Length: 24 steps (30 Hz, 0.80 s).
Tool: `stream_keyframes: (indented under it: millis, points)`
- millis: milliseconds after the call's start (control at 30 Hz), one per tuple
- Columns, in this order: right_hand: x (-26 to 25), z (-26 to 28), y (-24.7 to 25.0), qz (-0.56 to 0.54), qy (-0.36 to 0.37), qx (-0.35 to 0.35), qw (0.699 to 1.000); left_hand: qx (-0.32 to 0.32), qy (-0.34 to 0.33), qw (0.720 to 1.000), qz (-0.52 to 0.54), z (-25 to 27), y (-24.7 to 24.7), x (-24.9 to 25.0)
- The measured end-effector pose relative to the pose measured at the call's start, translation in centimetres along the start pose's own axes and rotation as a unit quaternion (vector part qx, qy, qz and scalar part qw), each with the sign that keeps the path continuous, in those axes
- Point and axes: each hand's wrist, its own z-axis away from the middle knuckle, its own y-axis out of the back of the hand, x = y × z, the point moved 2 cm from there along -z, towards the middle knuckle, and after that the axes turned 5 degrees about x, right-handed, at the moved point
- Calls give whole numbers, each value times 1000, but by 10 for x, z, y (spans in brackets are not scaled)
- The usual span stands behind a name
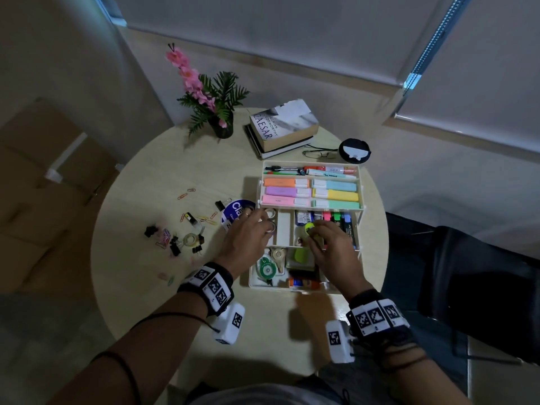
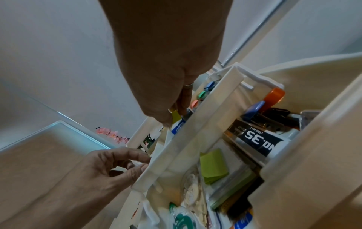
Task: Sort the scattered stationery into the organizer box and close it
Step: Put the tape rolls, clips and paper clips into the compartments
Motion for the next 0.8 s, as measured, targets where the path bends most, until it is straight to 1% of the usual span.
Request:
stream_keyframes:
  millis: [133,167,233,300,367,500,567,667,733,800]
  points:
    - [2,-1,2,4,-8,0,1000,23,13,999,48,2,2,15]
    - [2,-1,3,8,-6,2,1000,14,13,998,68,1,2,21]
    - [2,-3,4,15,0,6,1000,-36,1,995,94,1,-4,35]
    - [4,-4,5,21,3,12,1000,-84,-16,994,70,0,-11,45]
    - [7,-5,6,20,2,12,1000,-102,-16,994,43,-2,-16,49]
    - [13,-5,9,16,9,10,1000,-99,1,995,29,-4,-13,55]
    - [15,-6,10,19,8,12,1000,-88,4,996,25,-2,-9,59]
    - [14,-4,11,26,17,0,1000,-83,-32,996,8,1,1,67]
    - [11,-4,9,31,39,-15,999,-100,-54,994,1,1,4,69]
    - [8,-6,5,36,57,-30,997,-116,-53,992,2,0,5,66]
